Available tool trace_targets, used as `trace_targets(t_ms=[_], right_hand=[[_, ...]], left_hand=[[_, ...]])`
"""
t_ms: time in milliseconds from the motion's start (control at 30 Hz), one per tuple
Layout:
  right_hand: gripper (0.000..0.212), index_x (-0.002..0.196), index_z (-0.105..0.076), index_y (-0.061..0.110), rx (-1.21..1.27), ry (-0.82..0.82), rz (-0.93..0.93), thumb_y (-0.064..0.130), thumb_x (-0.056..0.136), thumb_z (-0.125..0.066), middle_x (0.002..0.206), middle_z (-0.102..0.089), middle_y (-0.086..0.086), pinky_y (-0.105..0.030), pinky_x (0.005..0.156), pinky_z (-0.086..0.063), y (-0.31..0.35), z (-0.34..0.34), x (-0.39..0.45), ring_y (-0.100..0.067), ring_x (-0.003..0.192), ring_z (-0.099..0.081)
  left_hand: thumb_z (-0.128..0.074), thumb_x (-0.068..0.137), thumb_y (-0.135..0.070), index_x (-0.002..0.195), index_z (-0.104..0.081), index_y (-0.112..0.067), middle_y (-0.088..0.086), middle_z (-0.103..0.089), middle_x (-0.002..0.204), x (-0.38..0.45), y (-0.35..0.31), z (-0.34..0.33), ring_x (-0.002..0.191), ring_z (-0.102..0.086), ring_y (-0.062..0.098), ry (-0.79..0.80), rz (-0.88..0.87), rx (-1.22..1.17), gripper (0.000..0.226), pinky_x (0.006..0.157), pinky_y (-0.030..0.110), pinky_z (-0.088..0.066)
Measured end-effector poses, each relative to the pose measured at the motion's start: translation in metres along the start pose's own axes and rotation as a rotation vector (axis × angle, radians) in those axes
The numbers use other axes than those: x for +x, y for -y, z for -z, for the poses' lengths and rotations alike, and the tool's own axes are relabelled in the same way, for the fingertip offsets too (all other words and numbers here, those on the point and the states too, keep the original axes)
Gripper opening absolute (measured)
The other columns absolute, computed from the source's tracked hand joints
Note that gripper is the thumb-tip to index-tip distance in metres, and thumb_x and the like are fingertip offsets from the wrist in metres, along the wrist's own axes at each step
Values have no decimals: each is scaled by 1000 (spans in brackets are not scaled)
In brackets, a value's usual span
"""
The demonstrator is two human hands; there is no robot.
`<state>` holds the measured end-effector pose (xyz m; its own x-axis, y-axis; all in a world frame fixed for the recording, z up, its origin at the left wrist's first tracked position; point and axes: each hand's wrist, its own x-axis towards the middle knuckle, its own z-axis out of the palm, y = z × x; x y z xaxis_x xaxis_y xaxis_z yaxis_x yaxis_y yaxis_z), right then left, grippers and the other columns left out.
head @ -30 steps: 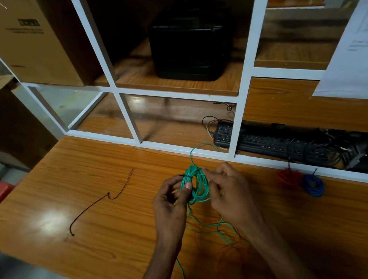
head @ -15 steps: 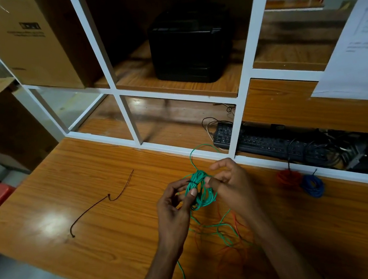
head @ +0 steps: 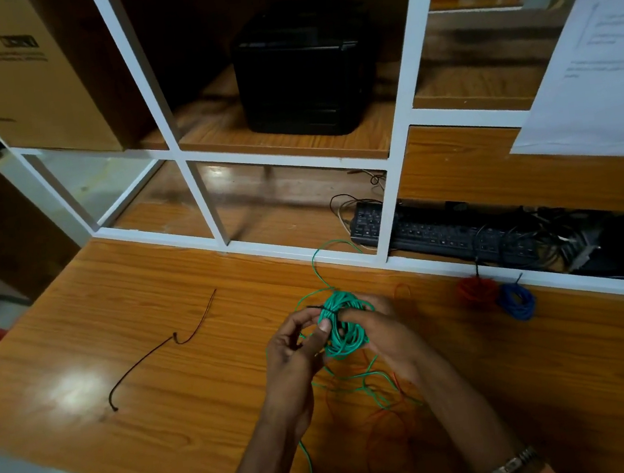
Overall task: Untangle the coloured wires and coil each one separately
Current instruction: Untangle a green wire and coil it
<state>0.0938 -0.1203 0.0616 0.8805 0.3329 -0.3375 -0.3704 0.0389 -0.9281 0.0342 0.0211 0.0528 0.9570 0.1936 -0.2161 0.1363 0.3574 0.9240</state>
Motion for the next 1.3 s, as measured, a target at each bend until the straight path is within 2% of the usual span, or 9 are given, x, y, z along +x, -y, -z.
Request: trace_targets(t_ms=[167, 333, 500, 700, 800, 933, 1067, 1167, 1300], right_hand=[[21, 115, -70, 17, 7, -166, -191, 7, 96, -66, 116, -74, -14, -47, 82, -63, -30, -3, 2, -29, 105, -73], [28, 122, -68, 9, 266, -48, -298, 6, 94, -67, 115, -76, -14, -56, 95, -57, -41, 0, -15, -29, 100, -73], [37, 130, -62, 12, 335, -166, -344, -3, 96, -60, 124, -72, -18, -45, 88, -59, -68, 10, -26, -29, 103, -71], [28, 117, -64, 17, 440, -322, -349, -2, 97, -58, 92, -79, -3, -38, 79, -61, -78, 47, -33, -16, 81, -75], [28, 119, -63, 14, 461, -388, -317, -3, 97, -58, 98, -75, -8, -38, 76, -58, -71, 79, -33, -21, 86, -72], [23, 110, -65, 13, 442, -436, -277, -4, 96, -59, 98, -74, -10, -35, 81, -57, -62, 139, -43, -22, 87, -70], [30, 129, -60, 2, 466, -575, -300, 3, 99, -58, 103, -68, -9, -27, 69, -50, -64, 214, -47, -16, 82, -63], [39, 138, -54, -3, 458, -679, -305, 5, 101, -58, 117, -60, -15, -31, 88, -50, -74, 261, -48, -23, 99, -61], [37, 133, -59, -1, 322, -728, -281, 2, 97, -64, 126, -66, -20, -33, 82, -53, -96, 298, -40, -32, 113, -65]], left_hand=[[-70, 96, -1, 107, -75, -6, -5, -80, 84, 4, 15, 16, 75, -73, 9, -79, 102, 63, 14, 64, 24, -58], [-67, 97, 2, 108, -73, -5, 7, -73, 93, 6, 35, 40, 83, -70, 20, -145, 133, 66, 15, 71, 32, -57], [-62, 101, -3, 110, -71, -11, -2, -74, 89, 5, 58, 35, 79, -71, 7, -82, 192, 69, 15, 69, 25, -58], [-66, 100, -8, 128, -65, -10, 3, -71, 104, -1, 84, -3, 101, -65, 18, -85, 229, 52, 28, 89, 35, -51], [-65, 101, -13, 128, -65, -9, 9, -70, 111, -2, 99, -37, 101, -65, 19, -54, 264, 72, 28, 79, 29, -51], [-76, 90, -27, 124, -69, -17, 4, -75, 121, -5, 124, -96, 107, -69, 12, 18, 245, 114, 37, 89, 28, -52], [-78, 77, -32, 101, -71, -24, 0, -67, 96, -2, 153, -164, 94, -60, 19, 110, 207, 209, 26, 81, 31, -46], [-79, 84, -22, 88, -71, -31, -3, -69, 81, -1, 179, -210, 76, -61, 12, 218, 225, 234, 13, 66, 25, -46], [-69, 84, -13, 110, -72, -14, -12, -69, 79, 6, 216, -246, 60, -55, -4, 275, 197, 309, 26, 56, 13, -42]])
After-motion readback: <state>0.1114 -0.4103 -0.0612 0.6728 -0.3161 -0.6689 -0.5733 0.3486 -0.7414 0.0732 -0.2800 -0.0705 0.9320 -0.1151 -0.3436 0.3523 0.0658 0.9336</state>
